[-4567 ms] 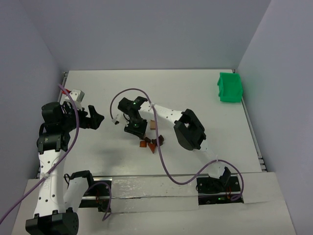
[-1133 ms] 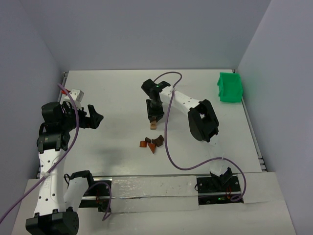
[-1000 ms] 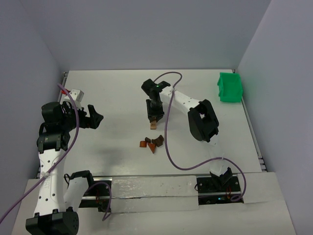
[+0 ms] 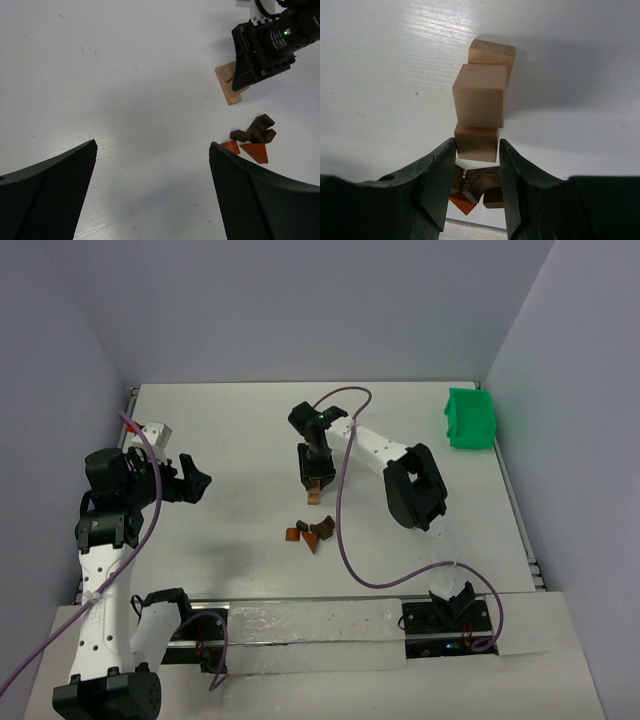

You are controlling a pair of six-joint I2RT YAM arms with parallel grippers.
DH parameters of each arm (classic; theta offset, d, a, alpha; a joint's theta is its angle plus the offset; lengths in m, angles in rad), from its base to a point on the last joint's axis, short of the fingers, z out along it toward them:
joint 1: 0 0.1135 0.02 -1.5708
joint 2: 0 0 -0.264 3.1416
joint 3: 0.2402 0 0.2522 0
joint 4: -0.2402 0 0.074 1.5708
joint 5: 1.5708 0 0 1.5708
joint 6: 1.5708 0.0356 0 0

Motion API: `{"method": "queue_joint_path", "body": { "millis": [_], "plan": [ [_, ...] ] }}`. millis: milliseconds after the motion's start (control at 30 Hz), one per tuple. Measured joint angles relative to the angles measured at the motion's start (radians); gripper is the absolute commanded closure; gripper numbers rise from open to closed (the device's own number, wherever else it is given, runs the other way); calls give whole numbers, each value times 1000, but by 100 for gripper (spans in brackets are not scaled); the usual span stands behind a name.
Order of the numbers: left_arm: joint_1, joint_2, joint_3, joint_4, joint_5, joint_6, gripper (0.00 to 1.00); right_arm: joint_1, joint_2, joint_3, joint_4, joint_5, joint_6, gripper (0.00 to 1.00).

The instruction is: Build the wood block tower

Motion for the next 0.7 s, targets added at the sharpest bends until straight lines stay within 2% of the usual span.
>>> {"method": "queue_joint_path", "body": {
  "millis": [100, 167, 200, 233, 367, 700],
  "plan": [
    [0, 0, 0, 0, 0, 0, 1, 1, 0, 0, 0, 4, 7, 48],
    [0, 0, 0, 0, 0, 0, 1, 3, 0, 0, 0, 3, 11, 27],
    [0, 0, 0, 0, 0, 0, 1, 5, 0, 0, 0, 2, 12, 20],
    [0, 0, 0, 0, 0, 0, 1, 7, 0, 0, 0, 0, 11, 18],
    [0, 0, 0, 0, 0, 0, 1, 19, 0, 0, 3, -21, 4, 13],
    [0, 0, 0, 0, 0, 0, 1, 52, -35, -25, 9, -9, 1, 11]
  ]
}}
